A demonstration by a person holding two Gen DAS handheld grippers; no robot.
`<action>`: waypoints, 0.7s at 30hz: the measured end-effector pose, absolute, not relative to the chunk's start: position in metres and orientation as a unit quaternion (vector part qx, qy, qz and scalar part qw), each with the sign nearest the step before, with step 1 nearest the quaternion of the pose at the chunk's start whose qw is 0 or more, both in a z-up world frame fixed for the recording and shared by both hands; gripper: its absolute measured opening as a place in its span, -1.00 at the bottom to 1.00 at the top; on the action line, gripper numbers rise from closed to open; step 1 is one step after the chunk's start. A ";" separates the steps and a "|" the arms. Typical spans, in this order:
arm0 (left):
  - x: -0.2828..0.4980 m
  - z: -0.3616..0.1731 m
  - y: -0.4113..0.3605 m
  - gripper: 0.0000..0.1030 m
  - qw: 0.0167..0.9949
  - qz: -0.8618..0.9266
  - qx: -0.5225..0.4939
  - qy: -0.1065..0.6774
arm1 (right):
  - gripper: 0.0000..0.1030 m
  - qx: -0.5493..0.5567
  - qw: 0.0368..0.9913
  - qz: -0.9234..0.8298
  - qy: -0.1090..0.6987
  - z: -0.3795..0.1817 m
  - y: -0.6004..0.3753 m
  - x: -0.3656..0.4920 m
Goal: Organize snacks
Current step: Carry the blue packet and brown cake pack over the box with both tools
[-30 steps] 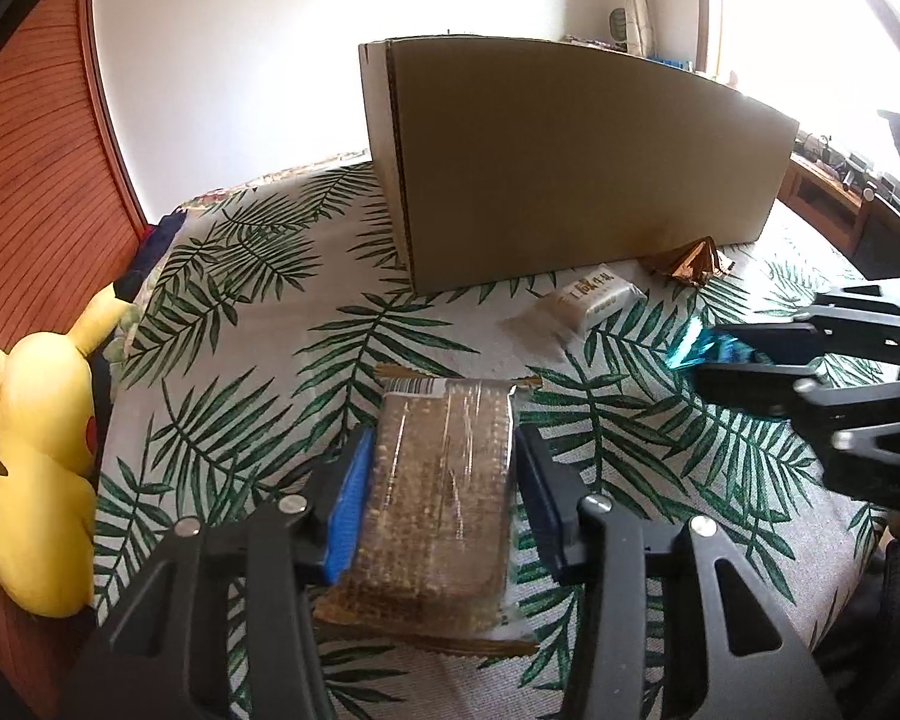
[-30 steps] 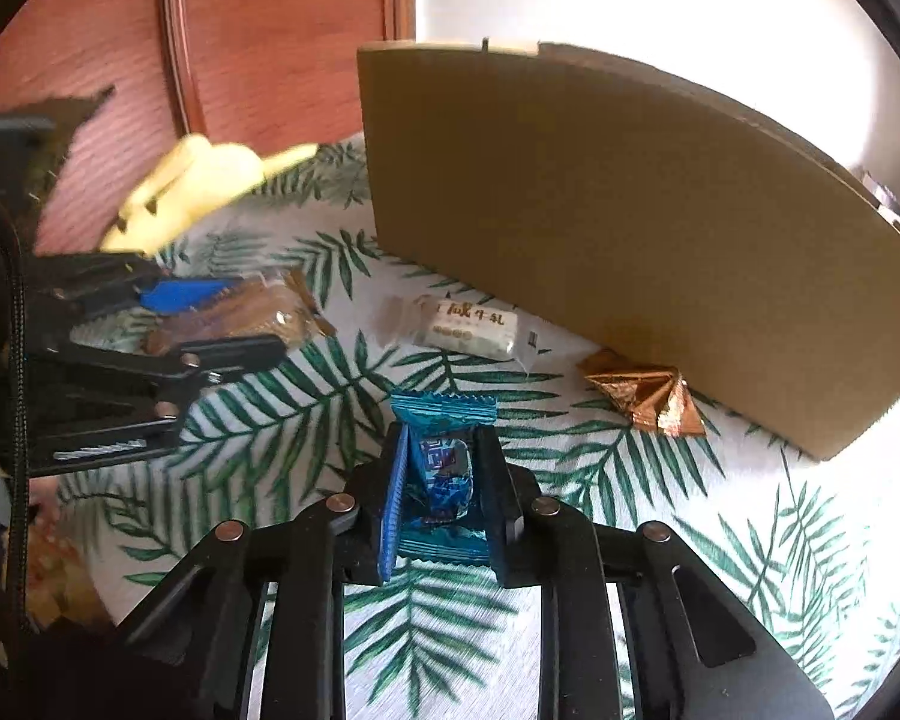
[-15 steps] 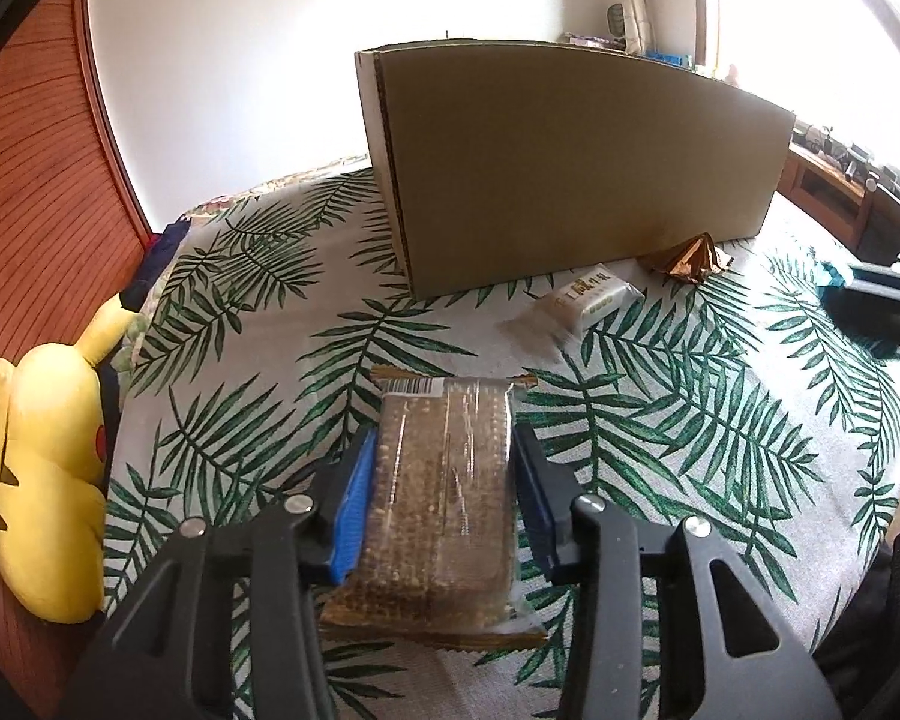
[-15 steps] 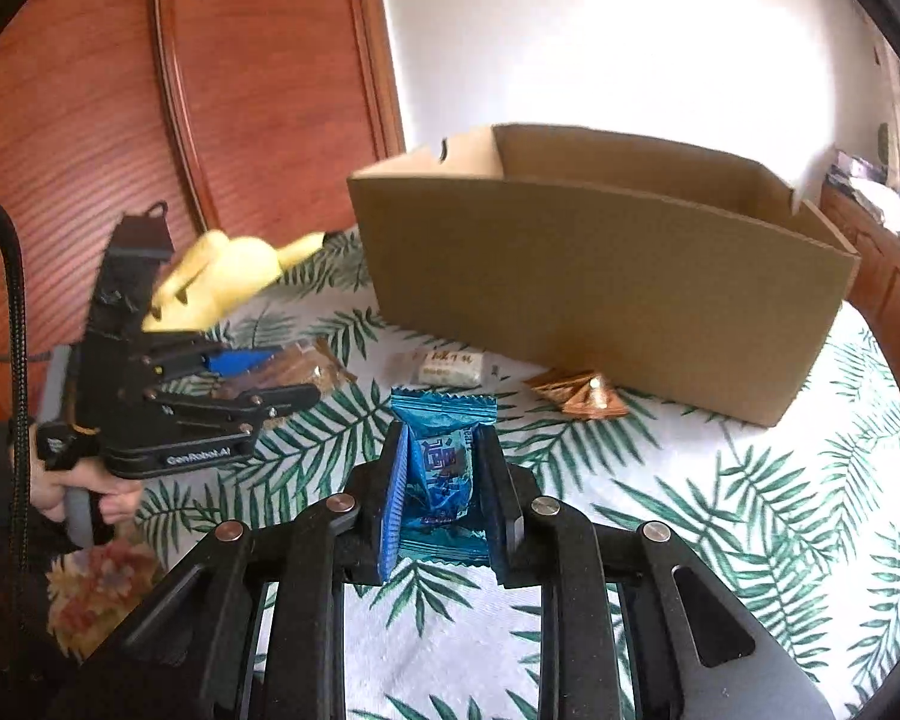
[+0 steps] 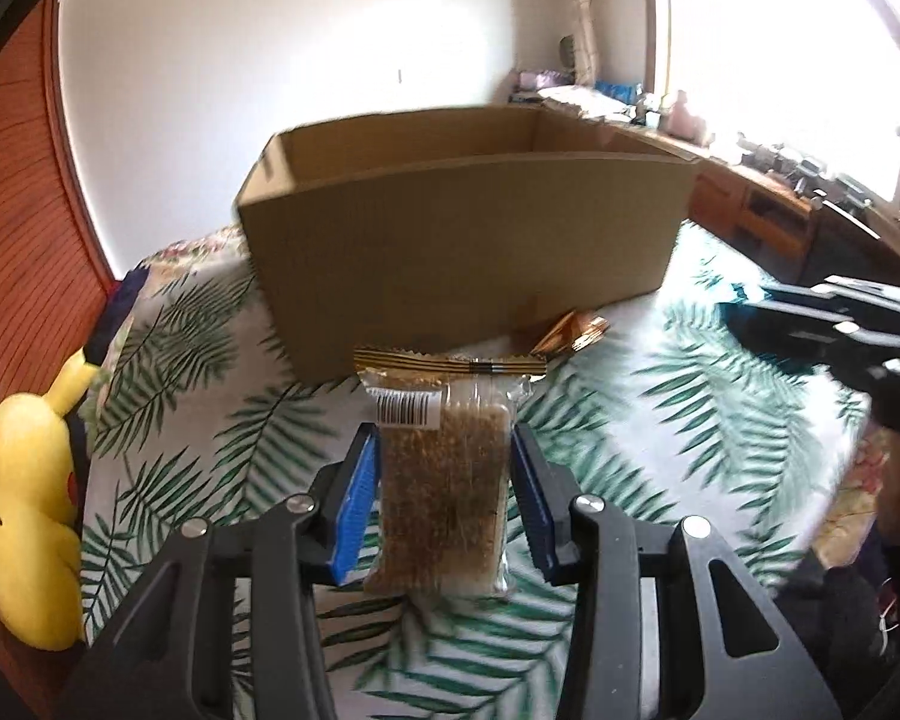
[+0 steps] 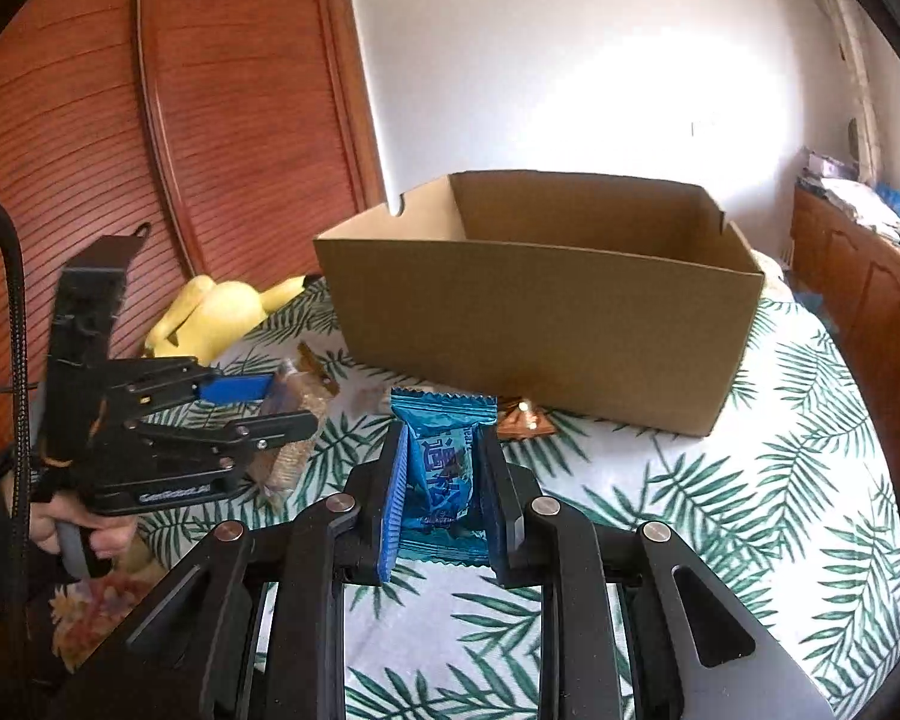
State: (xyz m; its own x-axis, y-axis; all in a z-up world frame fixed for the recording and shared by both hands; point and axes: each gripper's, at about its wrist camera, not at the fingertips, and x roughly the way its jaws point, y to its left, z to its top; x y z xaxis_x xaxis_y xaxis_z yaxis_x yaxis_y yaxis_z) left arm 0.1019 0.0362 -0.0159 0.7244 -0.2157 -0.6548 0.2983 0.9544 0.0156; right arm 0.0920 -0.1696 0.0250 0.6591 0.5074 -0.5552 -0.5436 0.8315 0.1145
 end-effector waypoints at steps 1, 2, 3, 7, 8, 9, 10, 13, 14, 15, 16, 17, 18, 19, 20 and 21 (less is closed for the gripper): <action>0.101 -0.013 0.033 -0.20 0.927 -0.140 0.060 0.343 | -0.60 -0.029 0.911 0.287 0.295 0.026 -0.172 0.092; 0.102 -0.011 0.029 -0.21 0.925 -0.142 0.060 0.347 | -0.59 -0.027 0.912 0.286 0.294 0.026 -0.176 0.092; 0.103 -0.010 0.027 -0.22 0.924 -0.143 0.058 0.349 | -0.60 -0.025 0.913 0.283 0.294 0.027 -0.178 0.092; 0.103 -0.006 0.019 -0.23 0.926 -0.148 0.054 0.343 | -0.60 -0.020 0.915 0.278 0.291 0.029 -0.185 0.092; 0.103 -0.004 0.019 -0.23 0.927 -0.148 0.052 0.340 | -0.60 -0.020 0.916 0.278 0.290 0.030 -0.186 0.092; 0.103 -0.001 0.018 -0.23 0.928 -0.151 0.048 0.338 | -0.60 -0.020 0.916 0.277 0.288 0.031 -0.186 0.092; 0.102 0.000 0.018 -0.23 0.929 -0.151 0.046 0.335 | -0.60 -0.020 0.917 0.277 0.287 0.032 -0.186 0.092; 0.100 0.008 0.016 -0.23 0.933 -0.151 0.044 0.324 | -0.60 -0.020 0.917 0.277 0.285 0.033 -0.188 0.092; 0.100 0.012 0.016 -0.23 0.934 -0.152 0.043 0.321 | -0.60 -0.020 0.918 0.277 0.284 0.034 -0.188 0.092; 0.100 0.015 0.015 -0.23 0.935 -0.152 0.043 0.317 | -0.59 -0.022 0.919 0.275 0.282 0.035 -0.188 0.092; 0.100 0.019 0.014 -0.23 0.937 -0.152 0.042 0.313 | -0.59 -0.022 0.919 0.275 0.281 0.036 -0.188 0.092; 0.100 0.022 0.014 -0.23 0.937 -0.152 0.041 0.310 | -0.59 -0.023 0.920 0.274 0.279 0.038 -0.188 0.092; 0.101 0.026 0.014 -0.23 0.938 -0.153 0.040 0.308 | -0.59 -0.023 0.921 0.273 0.277 0.039 -0.188 0.092; 0.101 0.029 0.014 -0.23 0.939 -0.153 0.039 0.305 | -0.59 -0.024 0.921 0.273 0.276 0.041 -0.188 0.092; 0.101 0.032 0.013 -0.23 0.941 -0.153 0.038 0.301 | -0.59 -0.025 0.922 0.273 0.274 0.043 -0.188 0.092; 0.103 0.037 0.013 -0.23 0.942 -0.154 0.035 0.296 | -0.59 -0.026 0.923 0.272 0.272 0.044 -0.188 0.093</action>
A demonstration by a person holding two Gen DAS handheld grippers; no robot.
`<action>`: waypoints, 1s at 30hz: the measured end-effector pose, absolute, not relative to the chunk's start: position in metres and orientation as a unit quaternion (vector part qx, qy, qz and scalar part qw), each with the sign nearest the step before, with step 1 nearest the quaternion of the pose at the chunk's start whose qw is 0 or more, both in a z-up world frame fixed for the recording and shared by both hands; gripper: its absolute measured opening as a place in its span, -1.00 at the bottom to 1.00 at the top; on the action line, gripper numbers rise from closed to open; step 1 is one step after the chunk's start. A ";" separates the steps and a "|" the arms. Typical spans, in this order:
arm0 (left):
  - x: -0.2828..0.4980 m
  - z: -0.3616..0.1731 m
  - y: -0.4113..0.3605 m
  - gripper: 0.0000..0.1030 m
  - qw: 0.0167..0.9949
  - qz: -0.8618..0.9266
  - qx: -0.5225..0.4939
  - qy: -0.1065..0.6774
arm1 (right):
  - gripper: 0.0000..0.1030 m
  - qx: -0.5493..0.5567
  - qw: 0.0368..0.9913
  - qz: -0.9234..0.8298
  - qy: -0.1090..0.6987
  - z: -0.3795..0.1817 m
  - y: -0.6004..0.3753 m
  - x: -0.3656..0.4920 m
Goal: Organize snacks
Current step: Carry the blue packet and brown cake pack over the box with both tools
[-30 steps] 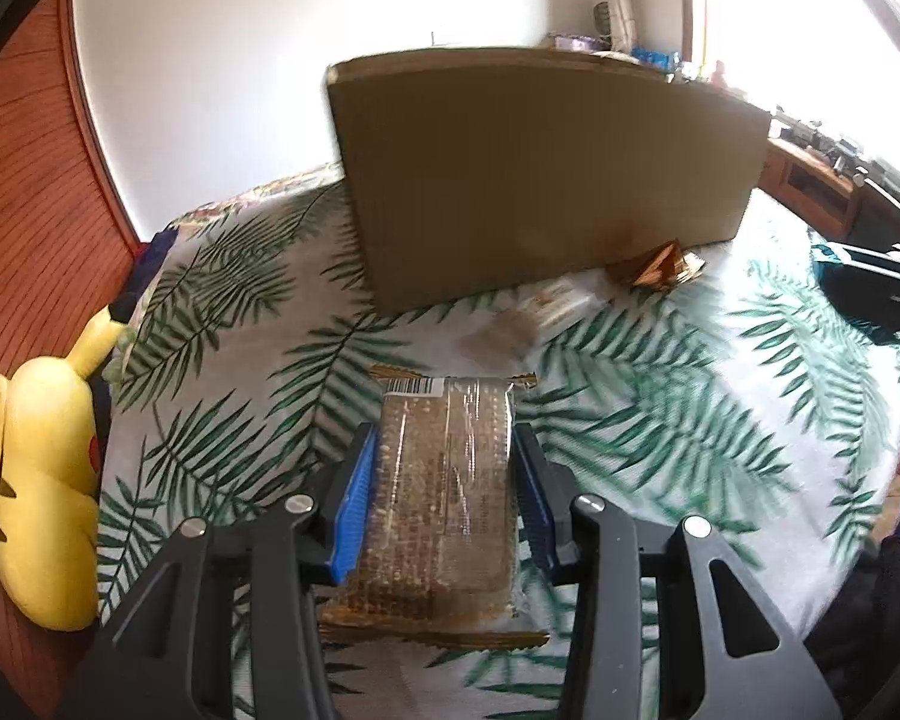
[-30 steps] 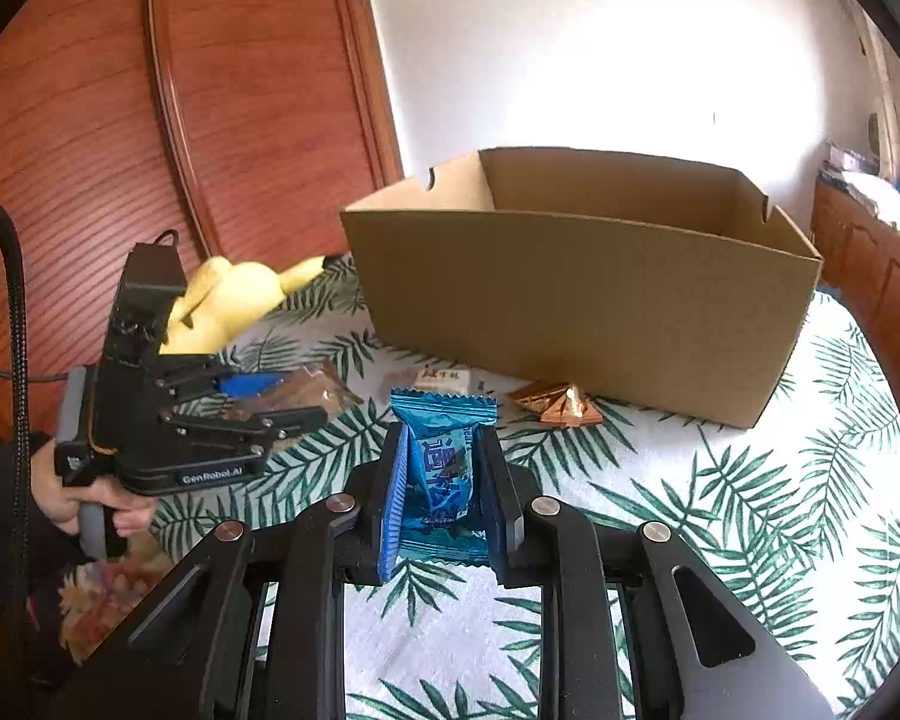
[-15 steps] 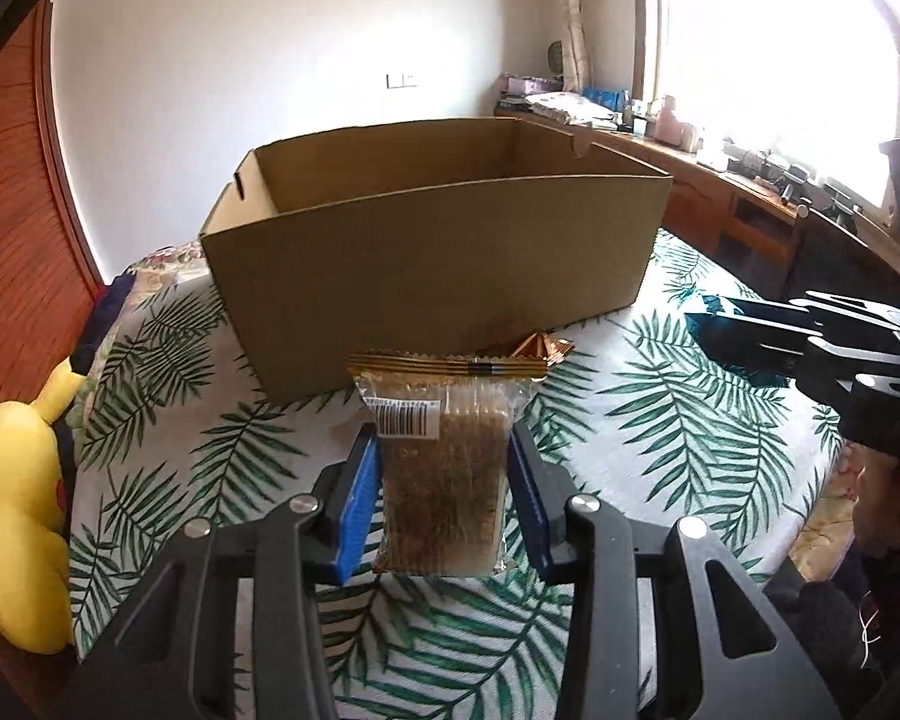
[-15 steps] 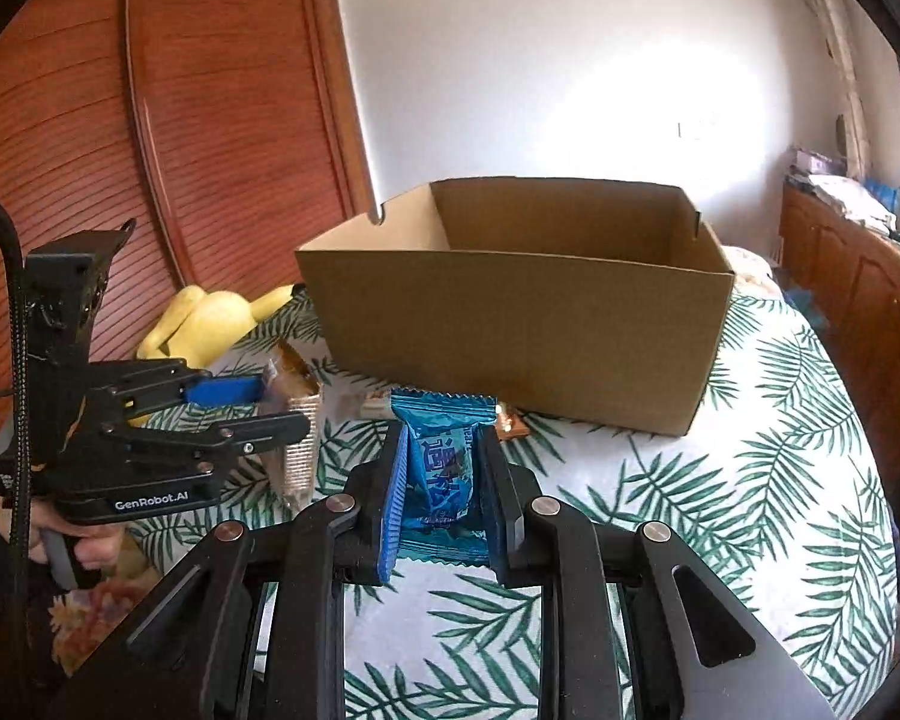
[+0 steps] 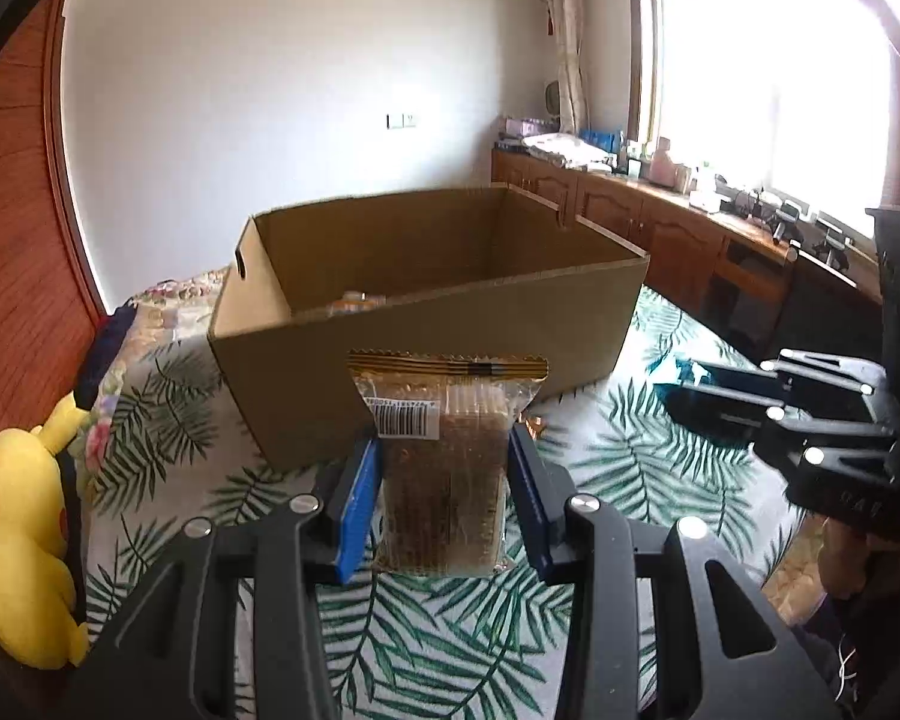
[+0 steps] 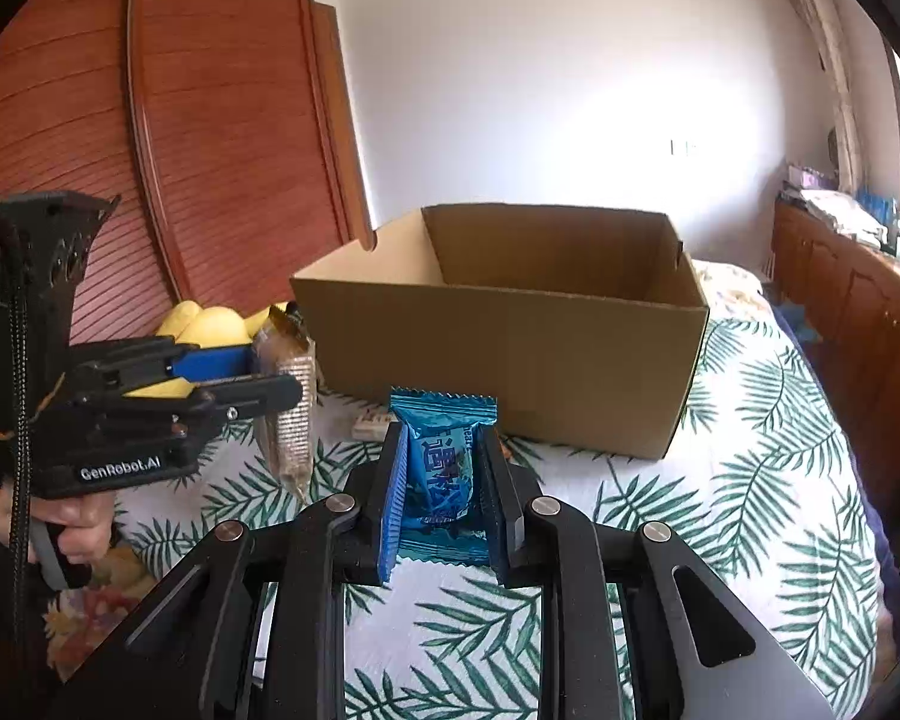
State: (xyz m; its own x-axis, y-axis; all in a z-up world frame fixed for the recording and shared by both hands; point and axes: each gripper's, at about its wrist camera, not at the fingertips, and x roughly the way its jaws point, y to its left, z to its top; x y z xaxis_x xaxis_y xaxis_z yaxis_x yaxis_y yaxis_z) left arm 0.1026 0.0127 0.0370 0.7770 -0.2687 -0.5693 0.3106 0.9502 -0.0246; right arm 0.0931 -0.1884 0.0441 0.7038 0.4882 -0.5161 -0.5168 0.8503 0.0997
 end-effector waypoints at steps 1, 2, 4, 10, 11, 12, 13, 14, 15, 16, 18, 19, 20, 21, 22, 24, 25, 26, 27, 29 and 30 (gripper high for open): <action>0.104 0.040 0.013 -0.23 0.943 -0.154 0.033 0.294 | -0.59 -0.028 0.923 0.272 0.270 0.046 -0.189 0.094; 0.105 0.044 0.013 -0.23 0.945 -0.154 0.030 0.288 | -0.59 -0.030 0.924 0.272 0.268 0.048 -0.189 0.095; 0.108 0.050 0.013 -0.23 0.947 -0.153 0.027 0.281 | -0.59 -0.034 0.925 0.271 0.264 0.052 -0.189 0.098; 0.125 0.067 0.013 -0.23 0.952 -0.154 0.020 0.264 | -0.59 -0.049 0.927 0.272 0.252 0.065 -0.187 0.113; 0.128 0.069 0.014 -0.23 0.953 -0.154 0.020 0.261 | -0.59 -0.052 0.928 0.272 0.250 0.067 -0.186 0.116; 0.133 0.072 0.014 -0.23 0.953 -0.154 0.020 0.259 | -0.59 -0.054 0.928 0.272 0.249 0.070 -0.186 0.120; 0.134 0.074 0.014 -0.23 0.954 -0.154 0.019 0.257 | -0.59 -0.057 0.928 0.272 0.247 0.071 -0.185 0.124; 0.137 0.076 0.013 -0.23 0.954 -0.154 0.019 0.255 | -0.59 -0.059 0.929 0.272 0.246 0.072 -0.185 0.127; 0.141 0.080 0.014 -0.23 0.955 -0.155 0.018 0.253 | -0.59 -0.061 0.929 0.271 0.245 0.073 -0.185 0.130; 0.144 0.082 0.015 -0.23 0.955 -0.155 0.017 0.251 | -0.59 -0.063 0.929 0.271 0.244 0.075 -0.184 0.133; 0.152 0.088 0.018 -0.23 0.956 -0.155 0.012 0.247 | -0.59 -0.068 0.929 0.269 0.243 0.077 -0.182 0.141; 0.155 0.090 0.020 -0.23 0.957 -0.156 0.011 0.246 | -0.59 -0.071 0.930 0.269 0.242 0.079 -0.181 0.144; 0.160 0.093 0.022 -0.23 0.957 -0.157 0.009 0.245 | -0.59 -0.073 0.930 0.269 0.241 0.081 -0.180 0.147; 0.165 0.096 0.023 -0.23 0.957 -0.156 0.009 0.244 | -0.59 -0.075 0.930 0.270 0.239 0.082 -0.179 0.151; 0.170 0.098 0.024 -0.23 0.957 -0.155 0.009 0.244 | -0.59 -0.078 0.930 0.270 0.239 0.084 -0.179 0.154; 0.180 0.102 0.025 -0.23 0.958 -0.154 0.009 0.242 | -0.59 -0.083 0.930 0.269 0.238 0.086 -0.176 0.161; 0.185 0.104 0.025 -0.23 0.958 -0.153 0.011 0.241 | -0.59 -0.086 0.930 0.268 0.238 0.087 -0.175 0.166; 0.188 0.105 0.024 -0.23 0.959 -0.151 0.012 0.240 | -0.59 -0.088 0.930 0.267 0.238 0.087 -0.173 0.171; 0.193 0.106 0.024 -0.23 0.959 -0.151 0.014 0.240 | -0.59 -0.090 0.929 0.266 0.239 0.087 -0.172 0.175; 0.202 0.106 0.024 -0.23 0.959 -0.149 0.016 0.240 | -0.59 -0.092 0.929 0.264 0.241 0.086 -0.170 0.185; 0.206 0.105 0.024 -0.23 0.959 -0.149 0.016 0.240 | -0.59 -0.093 0.929 0.263 0.242 0.086 -0.169 0.190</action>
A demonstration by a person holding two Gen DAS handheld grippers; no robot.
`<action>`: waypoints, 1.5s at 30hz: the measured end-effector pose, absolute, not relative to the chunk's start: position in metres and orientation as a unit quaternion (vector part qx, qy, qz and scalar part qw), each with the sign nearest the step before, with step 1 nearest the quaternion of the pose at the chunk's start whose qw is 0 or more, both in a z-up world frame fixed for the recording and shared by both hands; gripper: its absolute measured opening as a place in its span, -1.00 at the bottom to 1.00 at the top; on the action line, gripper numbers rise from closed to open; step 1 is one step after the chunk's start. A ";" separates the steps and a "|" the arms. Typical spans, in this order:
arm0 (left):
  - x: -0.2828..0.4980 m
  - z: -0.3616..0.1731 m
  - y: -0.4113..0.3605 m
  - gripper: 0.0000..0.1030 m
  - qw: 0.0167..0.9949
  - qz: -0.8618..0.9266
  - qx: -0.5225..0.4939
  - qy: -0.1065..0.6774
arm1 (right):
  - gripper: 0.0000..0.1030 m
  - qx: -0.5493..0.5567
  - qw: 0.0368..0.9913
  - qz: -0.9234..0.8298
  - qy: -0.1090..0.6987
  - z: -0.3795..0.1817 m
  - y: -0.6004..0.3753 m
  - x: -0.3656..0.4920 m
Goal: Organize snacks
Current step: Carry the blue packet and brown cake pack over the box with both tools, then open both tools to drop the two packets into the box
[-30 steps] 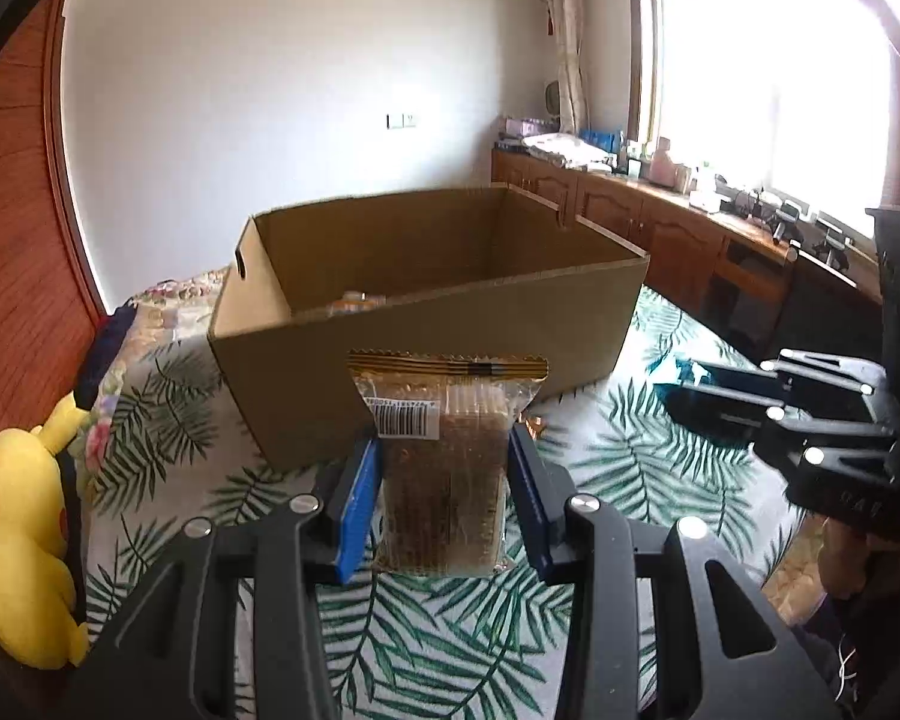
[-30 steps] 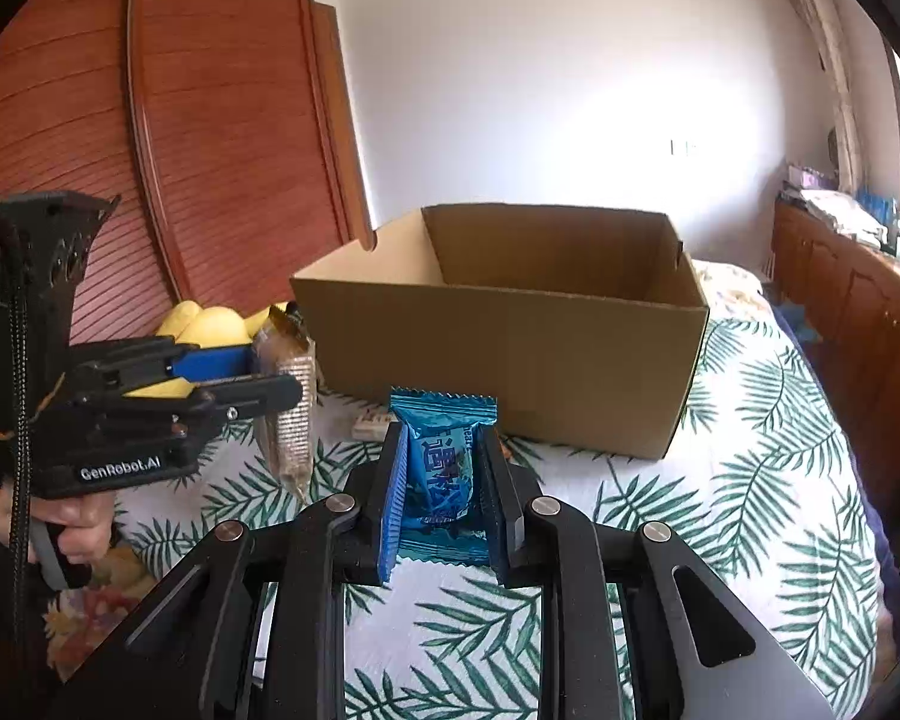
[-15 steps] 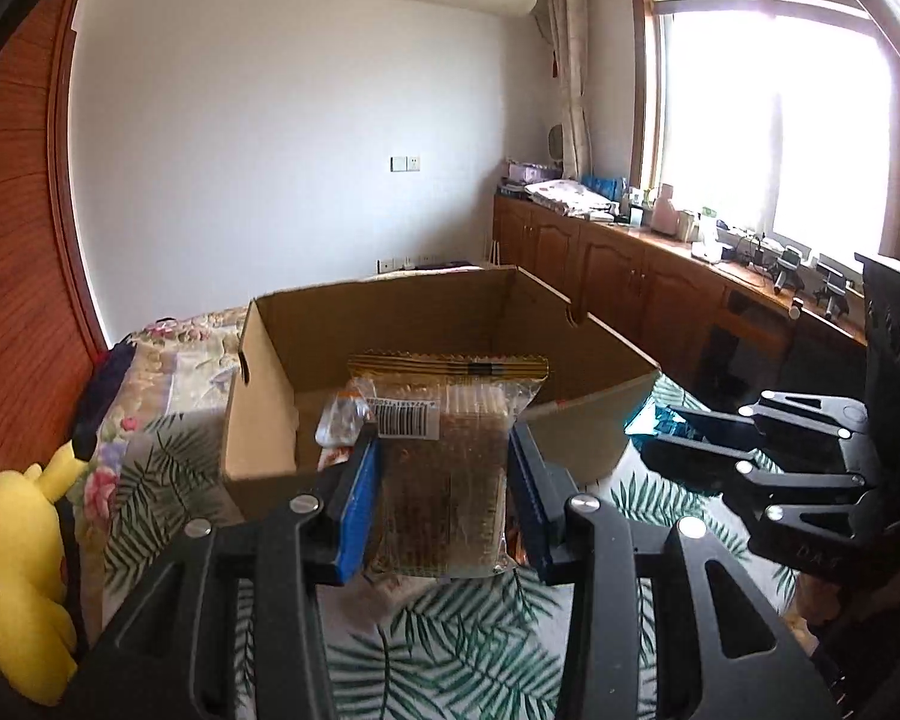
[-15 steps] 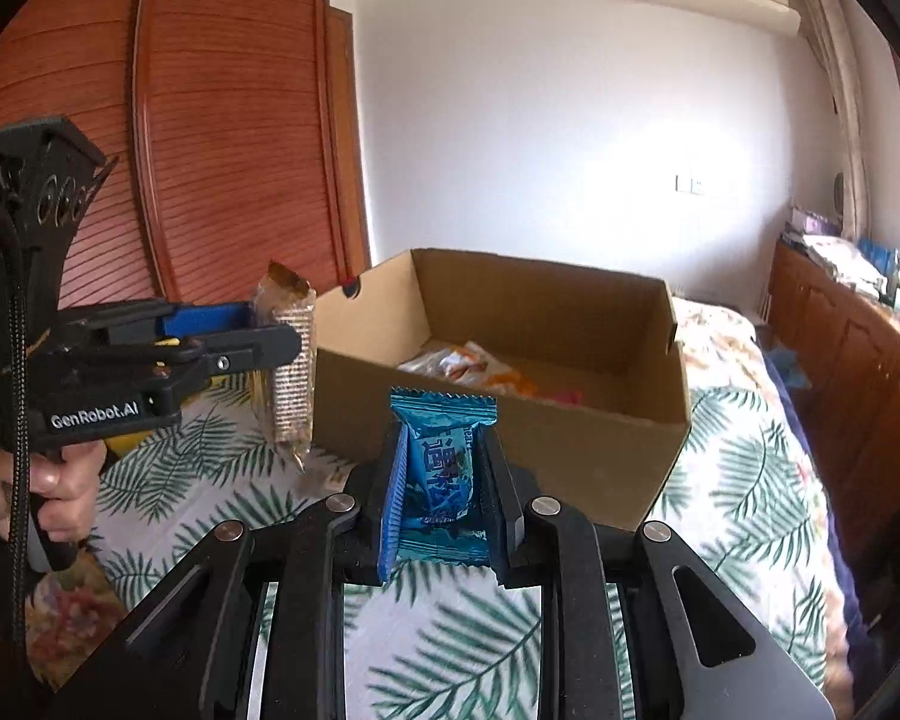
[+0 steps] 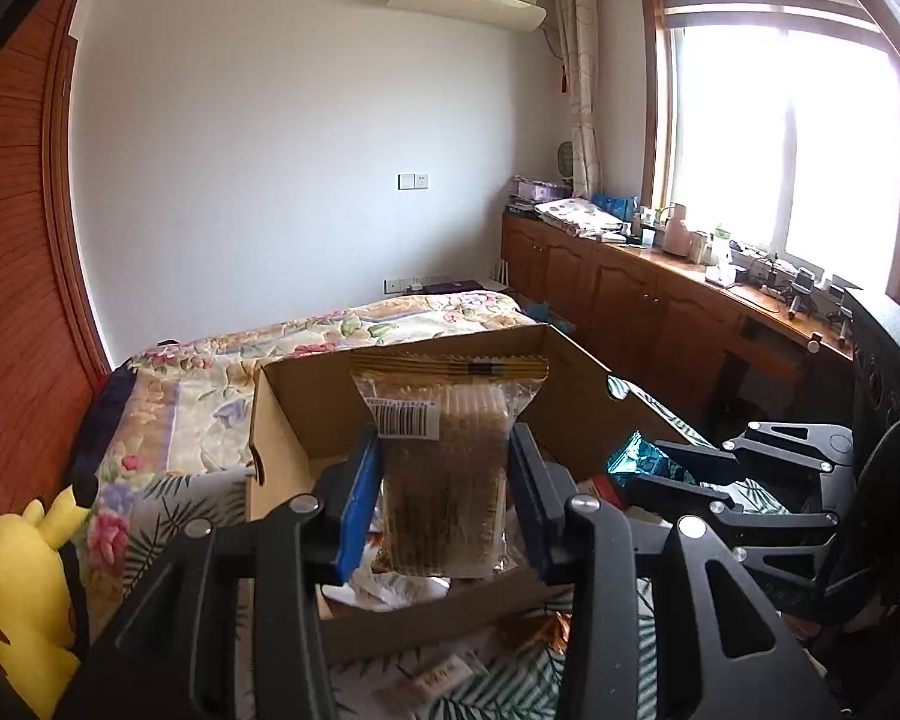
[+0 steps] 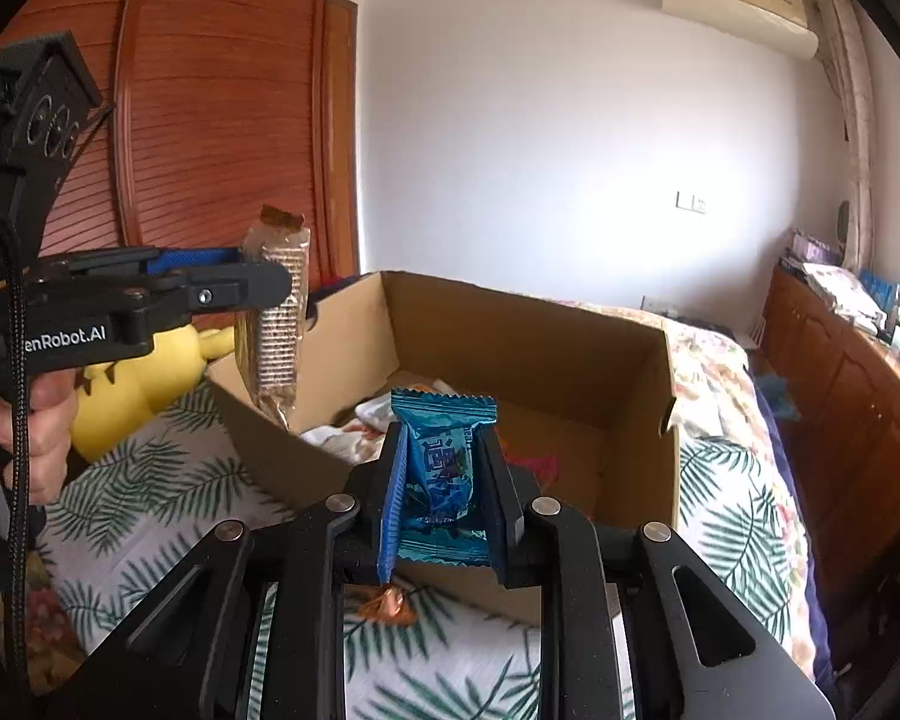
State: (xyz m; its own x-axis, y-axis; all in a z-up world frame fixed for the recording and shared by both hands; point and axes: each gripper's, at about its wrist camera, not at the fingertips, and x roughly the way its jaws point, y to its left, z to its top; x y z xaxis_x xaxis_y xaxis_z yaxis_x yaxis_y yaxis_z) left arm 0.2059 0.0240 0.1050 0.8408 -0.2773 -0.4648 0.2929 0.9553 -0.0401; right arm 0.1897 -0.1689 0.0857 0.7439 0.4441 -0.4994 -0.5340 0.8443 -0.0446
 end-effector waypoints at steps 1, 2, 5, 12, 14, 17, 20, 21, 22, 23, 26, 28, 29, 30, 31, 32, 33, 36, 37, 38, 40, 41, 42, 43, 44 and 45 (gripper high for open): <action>0.210 0.104 0.024 -0.23 0.959 -0.148 0.016 0.240 | -0.59 -0.093 0.929 0.263 0.244 0.085 -0.169 0.194; 0.214 0.103 0.025 -0.23 0.959 -0.148 0.014 0.242 | -0.59 -0.092 0.929 0.261 0.246 0.084 -0.168 0.198; 0.227 0.097 0.027 -0.23 0.959 -0.145 0.010 0.244 | -0.59 -0.089 0.928 0.259 0.250 0.080 -0.165 0.210; 0.255 0.068 0.029 -0.22 0.952 -0.139 0.004 0.272 | -0.59 -0.093 0.926 0.253 0.263 0.067 -0.161 0.233; 0.260 0.062 0.028 -0.22 0.950 -0.138 0.005 0.280 | -0.59 -0.094 0.925 0.253 0.267 0.062 -0.159 0.238; 0.266 0.053 0.025 -0.22 0.947 -0.138 0.008 0.290 | -0.59 -0.096 0.923 0.252 0.274 0.055 -0.156 0.244; 0.269 0.045 0.024 -0.22 0.945 -0.138 0.007 0.296 | -0.59 -0.098 0.922 0.250 0.280 0.049 -0.153 0.248; 0.270 0.043 0.023 -0.21 0.945 -0.136 0.005 0.298 | -0.59 -0.098 0.921 0.250 0.282 0.048 -0.153 0.249; 0.271 0.042 0.023 -0.21 0.944 -0.134 0.003 0.300 | -0.59 -0.100 0.920 0.250 0.283 0.047 -0.151 0.250; 0.272 0.040 0.023 -0.21 0.944 -0.134 0.001 0.302 | -0.59 -0.100 0.920 0.250 0.284 0.046 -0.151 0.251; 0.276 0.034 0.025 -0.20 0.941 -0.134 -0.004 0.311 | -0.59 -0.102 0.918 0.252 0.288 0.045 -0.147 0.254; 0.278 0.030 0.026 -0.19 0.939 -0.134 -0.005 0.316 | -0.59 -0.101 0.917 0.253 0.291 0.045 -0.145 0.256; 0.279 0.028 0.026 -0.17 0.938 -0.133 -0.005 0.319 | -0.59 -0.101 0.916 0.254 0.294 0.045 -0.145 0.258; 0.279 0.027 0.027 -0.15 0.938 -0.132 -0.005 0.321 | -0.59 -0.100 0.915 0.253 0.297 0.045 -0.144 0.259; 0.281 0.026 0.028 -0.14 0.937 -0.129 -0.005 0.325 | -0.59 -0.102 0.914 0.252 0.300 0.045 -0.143 0.261; 0.282 0.024 0.028 -0.13 0.936 -0.127 -0.005 0.330 | -0.59 -0.104 0.914 0.251 0.302 0.045 -0.141 0.261; 0.284 0.023 0.028 -0.11 0.935 -0.126 -0.006 0.333 | -0.59 -0.107 0.913 0.250 0.305 0.045 -0.140 0.263; 0.284 0.021 0.028 -0.05 0.935 -0.123 -0.005 0.332 | -0.58 -0.104 0.908 0.255 0.316 0.045 -0.139 0.269; 0.283 0.021 0.027 -0.04 0.935 -0.123 -0.006 0.332 | -0.58 -0.102 0.906 0.256 0.320 0.046 -0.139 0.272; 0.283 0.021 0.027 -0.02 0.935 -0.124 -0.007 0.332 | -0.57 -0.099 0.904 0.259 0.324 0.046 -0.139 0.276; 0.283 0.021 0.027 0.01 0.935 -0.126 -0.009 0.332 | -0.57 -0.093 0.901 0.263 0.332 0.046 -0.142 0.281; 0.282 0.021 0.027 0.03 0.935 -0.126 -0.009 0.332 | -0.56 -0.090 0.900 0.264 0.335 0.046 -0.143 0.282; 0.282 0.021 0.026 0.06 0.935 -0.125 -0.007 0.332 | -0.55 -0.085 0.898 0.266 0.339 0.046 -0.144 0.284; 0.281 0.022 0.025 0.07 0.935 -0.125 -0.006 0.331 | -0.50 -0.081 0.898 0.267 0.341 0.046 -0.145 0.284; 0.280 0.022 0.025 0.09 0.935 -0.126 -0.005 0.331 | -0.44 -0.080 0.898 0.267 0.341 0.045 -0.145 0.281; 0.279 0.023 0.024 0.11 0.936 -0.128 -0.005 0.329 | -0.42 -0.079 0.899 0.265 0.340 0.045 -0.146 0.280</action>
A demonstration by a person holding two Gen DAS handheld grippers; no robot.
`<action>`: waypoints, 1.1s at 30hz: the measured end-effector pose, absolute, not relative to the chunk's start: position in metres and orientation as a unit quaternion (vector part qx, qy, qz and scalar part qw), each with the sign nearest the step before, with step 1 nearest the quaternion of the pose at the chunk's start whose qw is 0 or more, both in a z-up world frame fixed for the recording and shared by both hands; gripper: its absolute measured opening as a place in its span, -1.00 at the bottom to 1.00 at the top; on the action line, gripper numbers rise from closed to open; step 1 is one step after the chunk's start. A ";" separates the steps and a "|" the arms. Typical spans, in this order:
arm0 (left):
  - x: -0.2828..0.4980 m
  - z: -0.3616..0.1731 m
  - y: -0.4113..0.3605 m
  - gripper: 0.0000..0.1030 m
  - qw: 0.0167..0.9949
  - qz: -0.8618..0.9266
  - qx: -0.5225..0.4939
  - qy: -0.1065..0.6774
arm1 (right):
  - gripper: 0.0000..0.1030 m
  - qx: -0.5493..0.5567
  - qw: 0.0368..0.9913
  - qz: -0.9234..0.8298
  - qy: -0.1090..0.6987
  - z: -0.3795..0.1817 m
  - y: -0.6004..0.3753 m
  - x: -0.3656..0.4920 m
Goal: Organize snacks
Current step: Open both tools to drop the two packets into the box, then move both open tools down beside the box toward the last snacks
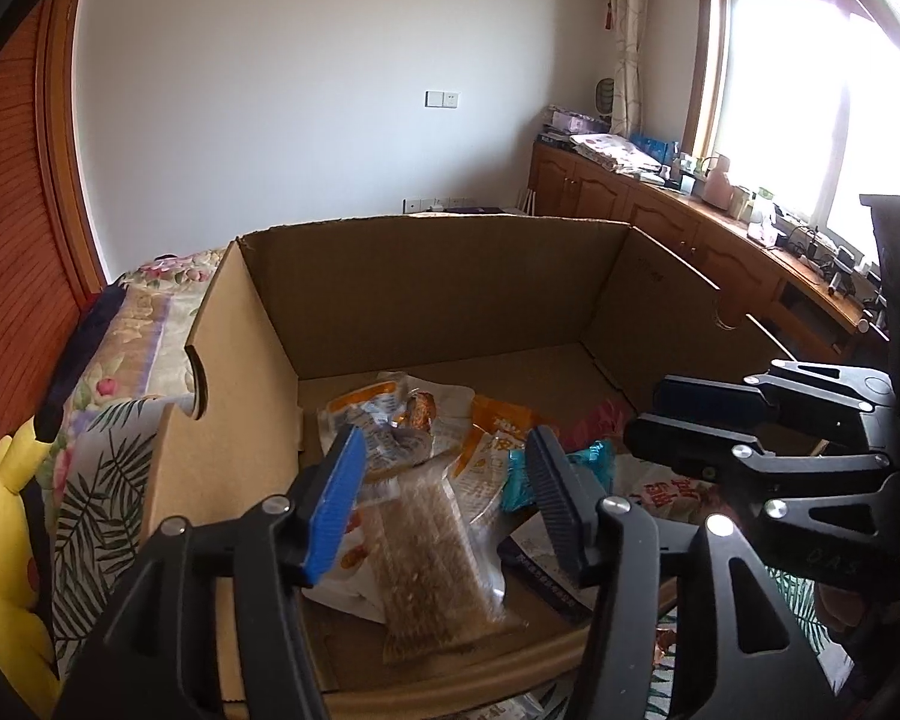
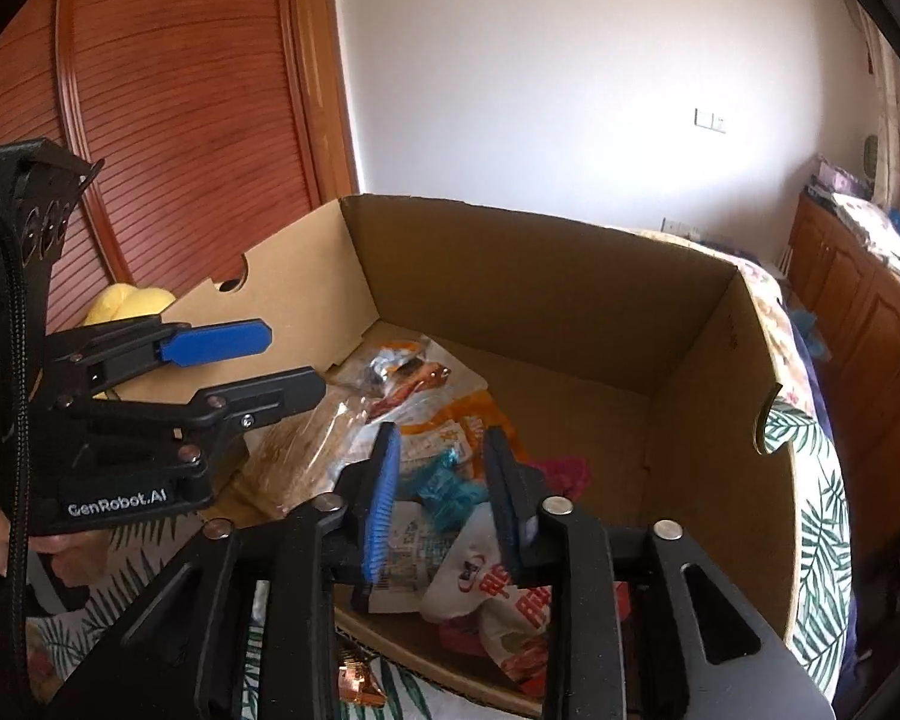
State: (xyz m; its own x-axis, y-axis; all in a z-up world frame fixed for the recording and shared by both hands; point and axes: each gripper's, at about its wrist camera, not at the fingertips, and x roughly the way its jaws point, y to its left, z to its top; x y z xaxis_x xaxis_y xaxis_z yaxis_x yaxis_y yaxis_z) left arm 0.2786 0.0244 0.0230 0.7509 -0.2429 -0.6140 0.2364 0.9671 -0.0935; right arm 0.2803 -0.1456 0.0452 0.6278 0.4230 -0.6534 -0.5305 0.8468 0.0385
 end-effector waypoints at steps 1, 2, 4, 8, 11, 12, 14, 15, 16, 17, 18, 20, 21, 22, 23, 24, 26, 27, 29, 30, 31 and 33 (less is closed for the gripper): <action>0.277 0.024 0.024 0.12 0.936 -0.129 -0.004 0.326 | -0.41 -0.079 0.899 0.264 0.339 0.045 -0.146 0.279; 0.275 0.026 0.024 0.14 0.937 -0.129 -0.004 0.324 | -0.40 -0.079 0.901 0.262 0.337 0.045 -0.146 0.276; 0.270 0.031 0.025 0.15 0.939 -0.129 -0.004 0.318 | -0.40 -0.079 0.905 0.257 0.331 0.047 -0.147 0.270; 0.254 0.043 0.024 0.23 0.942 -0.130 -0.002 0.308 | -0.35 -0.074 0.912 0.256 0.311 0.057 -0.153 0.252; 0.238 0.053 0.025 0.39 0.948 -0.129 0.003 0.291 | -0.28 -0.077 0.919 0.250 0.297 0.064 -0.158 0.232; 0.232 0.057 0.026 0.40 0.950 -0.129 0.003 0.284 | -0.24 -0.078 0.921 0.248 0.291 0.068 -0.160 0.225; 0.220 0.062 0.029 0.43 0.952 -0.130 0.002 0.277 | -0.10 -0.075 0.924 0.246 0.285 0.071 -0.163 0.212; 0.216 0.063 0.029 0.48 0.952 -0.131 0.001 0.276 | 0.00 -0.072 0.925 0.245 0.281 0.072 -0.165 0.205; 0.212 0.064 0.030 0.52 0.952 -0.131 0.002 0.275 | 0.06 -0.069 0.926 0.245 0.279 0.072 -0.166 0.199; 0.206 0.063 0.031 0.55 0.953 -0.129 0.006 0.273 | 0.18 -0.067 0.926 0.245 0.278 0.072 -0.166 0.195; 0.202 0.063 0.030 0.56 0.954 -0.126 0.010 0.272 | 0.26 -0.064 0.927 0.245 0.275 0.071 -0.168 0.189; 0.193 0.060 0.031 0.58 0.955 -0.120 0.017 0.270 | 0.33 -0.061 0.929 0.245 0.272 0.069 -0.169 0.181; 0.188 0.056 0.032 0.61 0.955 -0.118 0.015 0.272 | 0.38 -0.058 0.929 0.245 0.272 0.066 -0.170 0.177; 0.185 0.052 0.033 0.62 0.954 -0.119 0.012 0.274 | 0.39 -0.056 0.929 0.244 0.272 0.064 -0.170 0.175; 0.181 0.048 0.035 0.62 0.953 -0.120 0.008 0.278 | 0.40 -0.053 0.929 0.244 0.273 0.060 -0.172 0.173; 0.178 0.043 0.036 0.62 0.951 -0.121 0.005 0.284 | 0.40 -0.050 0.929 0.244 0.275 0.058 -0.172 0.171; 0.171 0.034 0.039 0.62 0.949 -0.120 0.002 0.291 | 0.40 -0.046 0.927 0.244 0.280 0.051 -0.174 0.168; 0.167 0.029 0.039 0.62 0.949 -0.119 0.001 0.293 | 0.40 -0.044 0.926 0.246 0.283 0.047 -0.175 0.167; 0.162 0.020 0.041 0.62 0.947 -0.119 0.003 0.299 | 0.40 -0.043 0.923 0.249 0.291 0.043 -0.177 0.166; 0.161 0.015 0.041 0.62 0.946 -0.118 0.005 0.303 | 0.40 -0.044 0.921 0.250 0.294 0.040 -0.177 0.165; 0.160 0.010 0.041 0.62 0.944 -0.118 0.006 0.307 | 0.40 -0.047 0.920 0.250 0.298 0.037 -0.177 0.165; 0.161 0.000 0.041 0.62 0.940 -0.120 0.009 0.318 | 0.38 -0.053 0.917 0.253 0.303 0.031 -0.175 0.165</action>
